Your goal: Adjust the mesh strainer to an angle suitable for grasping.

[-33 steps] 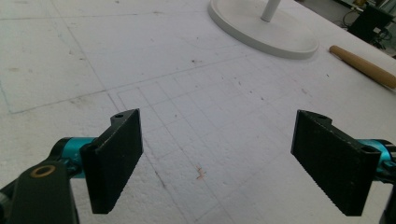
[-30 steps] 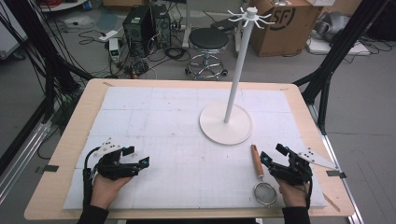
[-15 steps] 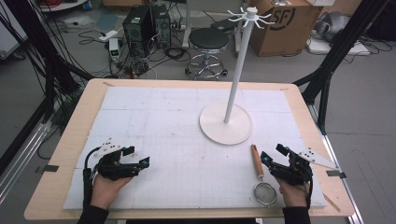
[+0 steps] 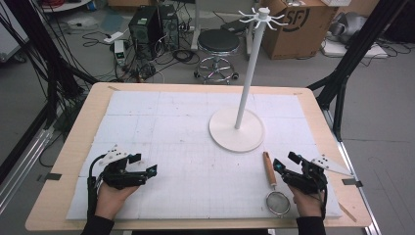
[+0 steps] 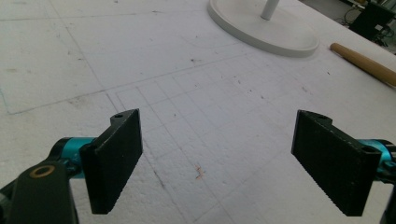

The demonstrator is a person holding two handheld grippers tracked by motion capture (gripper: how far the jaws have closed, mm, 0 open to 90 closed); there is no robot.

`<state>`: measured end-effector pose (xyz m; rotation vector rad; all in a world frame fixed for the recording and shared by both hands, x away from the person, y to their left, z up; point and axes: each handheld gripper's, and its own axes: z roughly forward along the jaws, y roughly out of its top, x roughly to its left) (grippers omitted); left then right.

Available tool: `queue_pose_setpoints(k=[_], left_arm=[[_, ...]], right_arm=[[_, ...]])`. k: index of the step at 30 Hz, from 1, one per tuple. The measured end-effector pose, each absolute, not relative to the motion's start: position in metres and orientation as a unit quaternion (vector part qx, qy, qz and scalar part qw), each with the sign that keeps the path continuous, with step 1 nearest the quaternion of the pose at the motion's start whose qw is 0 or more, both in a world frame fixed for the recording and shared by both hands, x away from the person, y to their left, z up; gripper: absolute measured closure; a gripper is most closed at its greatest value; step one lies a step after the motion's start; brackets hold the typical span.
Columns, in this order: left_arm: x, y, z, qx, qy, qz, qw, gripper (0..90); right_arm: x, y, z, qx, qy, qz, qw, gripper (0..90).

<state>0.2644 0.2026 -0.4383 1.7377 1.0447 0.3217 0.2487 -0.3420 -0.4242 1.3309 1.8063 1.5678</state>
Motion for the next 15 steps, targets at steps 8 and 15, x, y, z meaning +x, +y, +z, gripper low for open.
queue_pose_setpoints(k=[8, 15], left_arm=[[0.264, 0.202, -0.438, 0.726, 0.434, 0.135, 0.517, 17.0], [0.263, 0.202, -0.438, 0.725, 0.433, 0.136, 0.517, 16.9]], right_arm=[[0.260, -0.342, -0.438, 0.514, 0.680, 0.499, 0.158, 66.9], [0.271, -0.355, -0.445, 0.539, 0.663, 0.506, 0.116, 87.4]])
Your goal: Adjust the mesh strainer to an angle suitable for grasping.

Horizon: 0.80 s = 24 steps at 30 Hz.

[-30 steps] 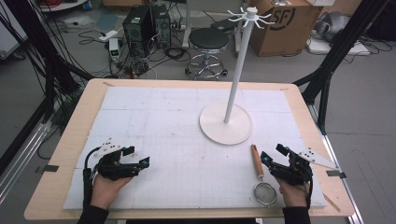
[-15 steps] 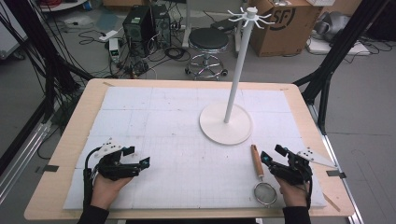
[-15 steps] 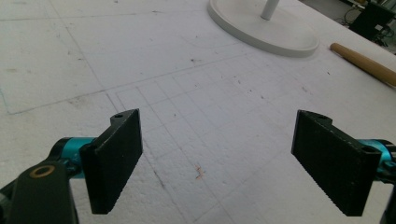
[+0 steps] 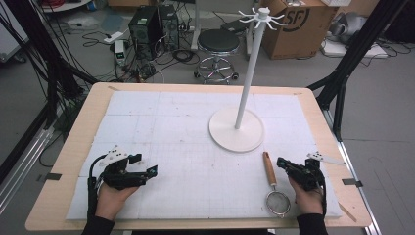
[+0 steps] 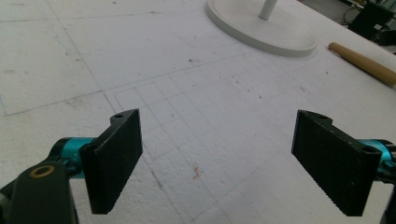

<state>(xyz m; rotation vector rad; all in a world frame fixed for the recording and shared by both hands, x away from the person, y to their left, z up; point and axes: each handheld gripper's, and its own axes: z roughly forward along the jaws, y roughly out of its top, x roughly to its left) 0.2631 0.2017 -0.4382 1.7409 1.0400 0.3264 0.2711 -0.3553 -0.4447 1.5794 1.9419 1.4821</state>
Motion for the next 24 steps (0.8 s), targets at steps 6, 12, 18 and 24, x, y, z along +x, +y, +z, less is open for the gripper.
queue_pose_setpoints(k=[6, 12, 18, 24], left_arm=[[0.263, 0.201, -0.440, 0.728, 0.434, 0.135, 0.514, 16.9], [0.262, 0.199, -0.440, 0.731, 0.429, 0.133, 0.514, 16.9], [0.262, 0.198, -0.442, 0.732, 0.429, 0.127, 0.514, 16.9], [0.263, 0.198, -0.442, 0.733, 0.430, 0.129, 0.511, 16.9]], right_arm=[[0.280, -0.359, -0.448, 0.548, 0.663, 0.499, 0.106, 89.1], [0.289, -0.356, -0.455, 0.553, 0.678, 0.477, 0.086, 89.3], [0.293, -0.352, -0.456, 0.552, 0.691, 0.460, 0.079, 89.4], [0.301, -0.351, -0.458, 0.557, 0.693, 0.452, 0.065, 89.5]])
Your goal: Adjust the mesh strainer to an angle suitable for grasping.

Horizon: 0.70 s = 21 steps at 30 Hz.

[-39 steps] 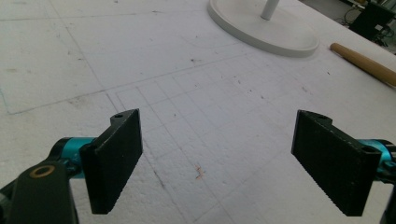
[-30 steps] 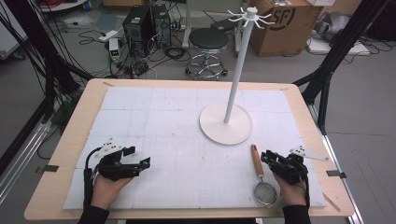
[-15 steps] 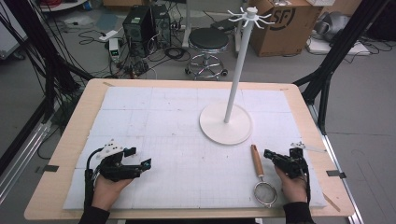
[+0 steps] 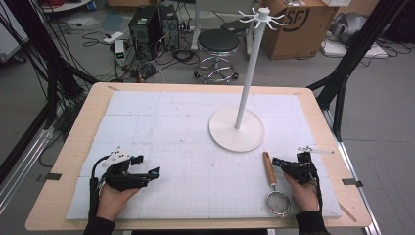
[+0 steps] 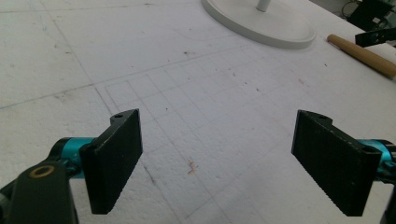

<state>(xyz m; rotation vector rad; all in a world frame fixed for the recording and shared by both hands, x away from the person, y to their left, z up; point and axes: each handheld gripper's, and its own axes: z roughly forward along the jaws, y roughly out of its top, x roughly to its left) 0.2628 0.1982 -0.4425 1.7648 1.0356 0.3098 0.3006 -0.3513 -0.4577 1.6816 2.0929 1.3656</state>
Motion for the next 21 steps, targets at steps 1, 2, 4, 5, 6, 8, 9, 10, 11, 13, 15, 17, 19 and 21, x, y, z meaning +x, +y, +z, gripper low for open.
queue_pose_setpoints(k=[1, 2, 4, 5, 6, 8, 9, 10, 11, 13, 15, 17, 19, 21], left_arm=[[0.263, 0.198, -0.443, 0.734, 0.431, 0.129, 0.510, 16.9], [0.263, 0.198, -0.443, 0.733, 0.431, 0.130, 0.509, 16.9], [0.263, 0.199, -0.443, 0.733, 0.432, 0.132, 0.508, 16.9], [0.263, 0.199, -0.442, 0.732, 0.432, 0.132, 0.509, 16.9], [0.263, 0.199, -0.442, 0.732, 0.432, 0.132, 0.510, 16.9], [0.263, 0.199, -0.443, 0.733, 0.432, 0.132, 0.508, 16.9], [0.263, 0.198, -0.443, 0.734, 0.432, 0.130, 0.508, 16.9], [0.263, 0.198, -0.443, 0.735, 0.430, 0.130, 0.508, 16.9], [0.263, 0.198, -0.443, 0.735, 0.430, 0.130, 0.508, 16.9], [0.263, 0.198, -0.443, 0.735, 0.430, 0.128, 0.508, 16.9], [0.263, 0.198, -0.443, 0.734, 0.433, 0.128, 0.508, 16.9], [0.264, 0.199, -0.444, 0.733, 0.434, 0.128, 0.508, 16.9], [0.264, 0.200, -0.444, 0.732, 0.435, 0.128, 0.508, 16.9], [0.264, 0.200, -0.444, 0.733, 0.434, 0.127, 0.508, 16.9]], right_arm=[[0.302, -0.351, -0.458, 0.557, 0.695, 0.450, 0.065, 89.5], [0.305, -0.351, -0.459, 0.555, 0.695, 0.453, 0.063, 89.5], [0.308, -0.351, -0.459, 0.558, 0.693, 0.452, 0.056, 89.5], [0.309, -0.352, -0.460, 0.559, 0.693, 0.453, 0.052, 89.5], [0.309, -0.351, -0.460, 0.559, 0.693, 0.453, 0.049, 89.5], [0.309, -0.351, -0.460, 0.555, 0.696, 0.452, 0.050, 89.5], [0.310, -0.350, -0.460, 0.553, 0.699, 0.450, 0.049, 89.4], [0.310, -0.348, -0.460, 0.552, 0.702, 0.447, 0.047, 89.5], [0.310, -0.347, -0.460, 0.546, 0.710, 0.443, 0.046, 89.5], [0.310, -0.345, -0.459, 0.540, 0.716, 0.440, 0.041, 89.5], [0.311, -0.342, -0.459, 0.536, 0.722, 0.437, 0.033, 89.5], [0.311, -0.340, -0.459, 0.531, 0.727, 0.435, 0.030, 89.5], [0.312, -0.338, -0.459, 0.528, 0.730, 0.434, 0.026, 89.5], [0.312, -0.337, -0.459, 0.524, 0.733, 0.434, 0.022, 89.5]])
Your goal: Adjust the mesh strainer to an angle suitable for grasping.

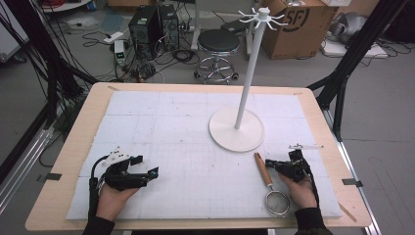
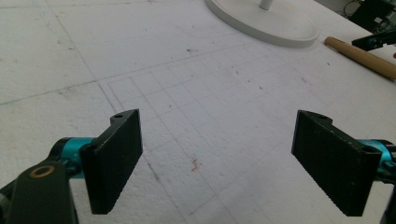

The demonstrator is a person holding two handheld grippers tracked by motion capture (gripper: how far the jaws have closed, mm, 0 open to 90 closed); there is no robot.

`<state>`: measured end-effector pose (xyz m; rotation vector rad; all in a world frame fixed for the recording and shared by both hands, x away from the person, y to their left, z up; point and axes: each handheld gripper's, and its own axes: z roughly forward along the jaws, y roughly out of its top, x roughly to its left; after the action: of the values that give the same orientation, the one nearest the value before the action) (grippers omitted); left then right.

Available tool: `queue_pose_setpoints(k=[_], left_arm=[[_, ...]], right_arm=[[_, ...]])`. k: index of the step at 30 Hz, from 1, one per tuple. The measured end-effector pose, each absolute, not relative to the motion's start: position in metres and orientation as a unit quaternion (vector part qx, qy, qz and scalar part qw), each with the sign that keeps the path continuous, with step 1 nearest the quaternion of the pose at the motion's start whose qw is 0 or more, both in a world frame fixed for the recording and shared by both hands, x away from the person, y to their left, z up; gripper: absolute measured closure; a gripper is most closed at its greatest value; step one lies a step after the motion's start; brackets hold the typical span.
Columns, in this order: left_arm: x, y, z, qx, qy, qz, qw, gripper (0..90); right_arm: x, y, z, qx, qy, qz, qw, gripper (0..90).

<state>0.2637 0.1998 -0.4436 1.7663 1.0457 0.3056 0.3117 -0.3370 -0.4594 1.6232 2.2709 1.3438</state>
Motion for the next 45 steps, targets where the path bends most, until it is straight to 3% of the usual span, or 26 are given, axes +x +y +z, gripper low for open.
queue_pose_setpoints(k=[23, 30, 31, 32, 35, 40, 45], left_arm=[[0.263, 0.200, -0.443, 0.733, 0.435, 0.128, 0.507, 16.9], [0.263, 0.201, -0.443, 0.732, 0.436, 0.128, 0.507, 16.9], [0.263, 0.201, -0.443, 0.732, 0.436, 0.129, 0.508, 16.9], [0.263, 0.201, -0.443, 0.731, 0.436, 0.128, 0.508, 16.9], [0.263, 0.201, -0.443, 0.733, 0.436, 0.129, 0.507, 16.9], [0.262, 0.202, -0.442, 0.730, 0.437, 0.129, 0.509, 16.9], [0.263, 0.203, -0.442, 0.729, 0.437, 0.127, 0.511, 16.9]], right_arm=[[0.311, -0.320, -0.457, 0.466, 0.775, 0.426, -0.016, 89.6], [0.310, -0.322, -0.455, 0.476, 0.770, 0.426, 0.001, 88.7], [0.309, -0.327, -0.453, 0.489, 0.756, 0.435, 0.009, 77.9], [0.309, -0.327, -0.453, 0.489, 0.756, 0.435, 0.009, 77.9], [0.307, -0.333, -0.451, 0.508, 0.737, 0.446, 0.009, 63.3], [0.301, -0.334, -0.446, 0.517, 0.730, 0.447, 0.011, 52.1], [0.290, -0.331, -0.443, 0.515, 0.728, 0.453, 0.010, 46.7]])
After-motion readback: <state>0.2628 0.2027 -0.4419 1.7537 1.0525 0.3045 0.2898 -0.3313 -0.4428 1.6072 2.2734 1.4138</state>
